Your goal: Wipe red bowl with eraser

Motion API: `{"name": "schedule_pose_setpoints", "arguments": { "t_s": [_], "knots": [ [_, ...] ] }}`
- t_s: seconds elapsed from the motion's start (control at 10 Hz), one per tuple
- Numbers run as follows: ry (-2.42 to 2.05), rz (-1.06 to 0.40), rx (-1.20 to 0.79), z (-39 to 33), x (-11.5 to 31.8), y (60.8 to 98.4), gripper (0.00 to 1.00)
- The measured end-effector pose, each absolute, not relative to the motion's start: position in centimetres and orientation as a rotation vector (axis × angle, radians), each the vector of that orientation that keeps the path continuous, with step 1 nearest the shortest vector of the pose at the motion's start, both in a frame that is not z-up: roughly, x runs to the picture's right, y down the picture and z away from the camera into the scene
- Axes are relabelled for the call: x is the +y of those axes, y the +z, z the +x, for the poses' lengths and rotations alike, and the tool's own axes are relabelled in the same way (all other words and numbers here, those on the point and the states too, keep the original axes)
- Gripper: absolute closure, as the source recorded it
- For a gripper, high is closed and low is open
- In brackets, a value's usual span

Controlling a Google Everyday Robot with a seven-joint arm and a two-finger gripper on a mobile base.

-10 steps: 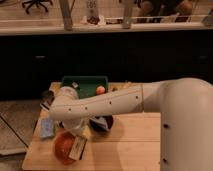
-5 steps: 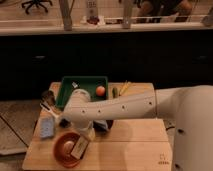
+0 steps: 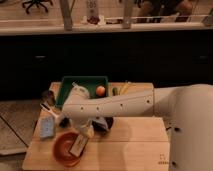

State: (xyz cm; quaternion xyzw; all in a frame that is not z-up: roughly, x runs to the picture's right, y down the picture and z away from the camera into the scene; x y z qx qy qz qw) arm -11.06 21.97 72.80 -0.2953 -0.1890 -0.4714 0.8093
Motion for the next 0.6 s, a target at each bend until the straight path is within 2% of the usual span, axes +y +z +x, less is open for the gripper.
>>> {"name": "schedule_pose_setpoints", "arguments": {
  "t_s": [0.6],
  "knots": [
    [-1.054, -0.63, -0.388, -12.9, 20.1, 73.9, 0.99]
  ]
}}
